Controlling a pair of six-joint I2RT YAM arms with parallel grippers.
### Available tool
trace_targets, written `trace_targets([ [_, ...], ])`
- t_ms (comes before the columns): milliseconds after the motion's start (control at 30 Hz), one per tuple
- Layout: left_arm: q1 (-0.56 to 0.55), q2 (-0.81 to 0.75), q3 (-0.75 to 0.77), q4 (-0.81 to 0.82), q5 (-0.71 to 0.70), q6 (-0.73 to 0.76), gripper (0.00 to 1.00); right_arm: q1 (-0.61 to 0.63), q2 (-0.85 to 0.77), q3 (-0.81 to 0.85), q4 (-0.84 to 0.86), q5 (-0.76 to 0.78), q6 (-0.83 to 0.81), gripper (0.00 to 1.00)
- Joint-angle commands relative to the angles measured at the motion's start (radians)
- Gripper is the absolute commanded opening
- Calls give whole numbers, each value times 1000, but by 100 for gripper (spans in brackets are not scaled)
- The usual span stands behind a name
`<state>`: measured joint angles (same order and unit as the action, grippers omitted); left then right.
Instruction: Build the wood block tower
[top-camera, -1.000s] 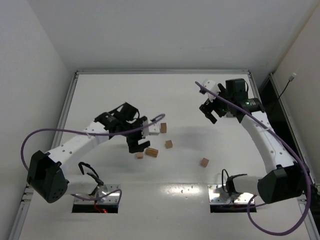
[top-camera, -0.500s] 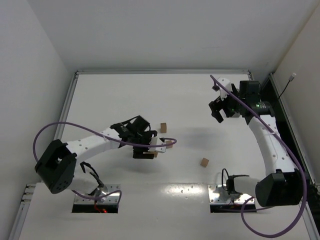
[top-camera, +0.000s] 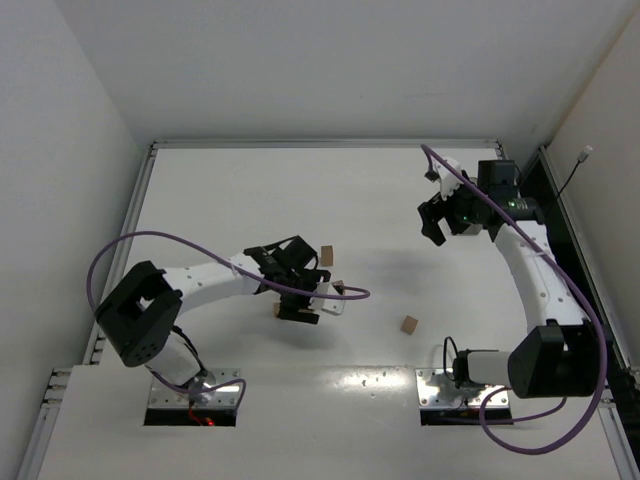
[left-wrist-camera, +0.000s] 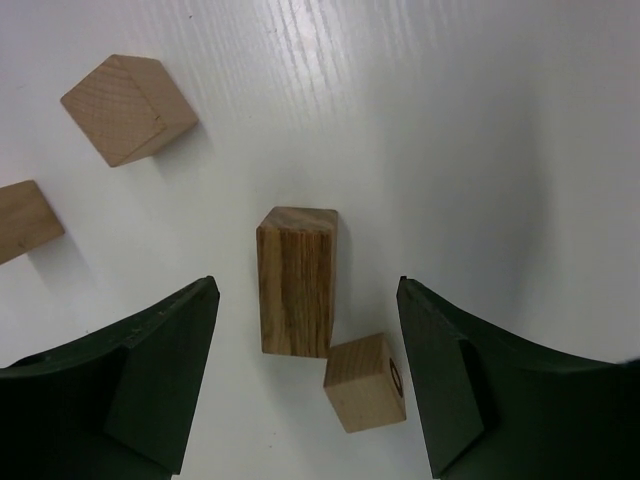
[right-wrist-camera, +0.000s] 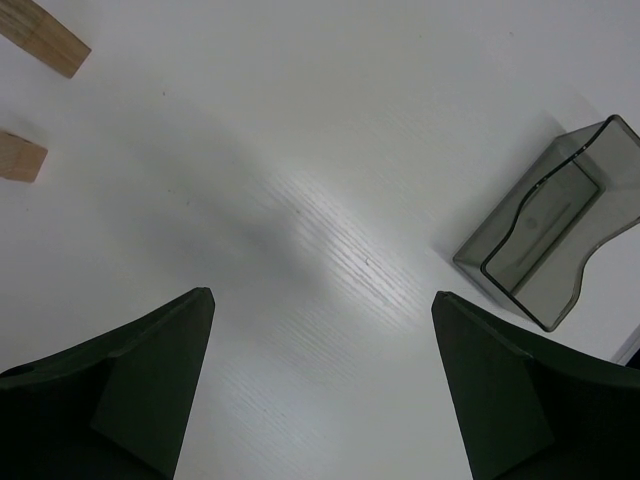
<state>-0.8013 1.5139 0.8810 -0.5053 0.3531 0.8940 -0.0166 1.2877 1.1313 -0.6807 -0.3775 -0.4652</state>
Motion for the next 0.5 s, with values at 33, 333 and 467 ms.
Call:
trace_targets([
  [33, -19, 35, 39, 33, 61, 31, 67, -5, 25, 19, 18, -35, 14, 88],
  [333, -19, 156, 82, 2, 50, 31, 39, -5, 68, 50, 7, -54, 5, 88],
  [467, -7, 157, 93, 13, 50, -10, 11, 4, 78, 73, -11, -54, -4, 82],
])
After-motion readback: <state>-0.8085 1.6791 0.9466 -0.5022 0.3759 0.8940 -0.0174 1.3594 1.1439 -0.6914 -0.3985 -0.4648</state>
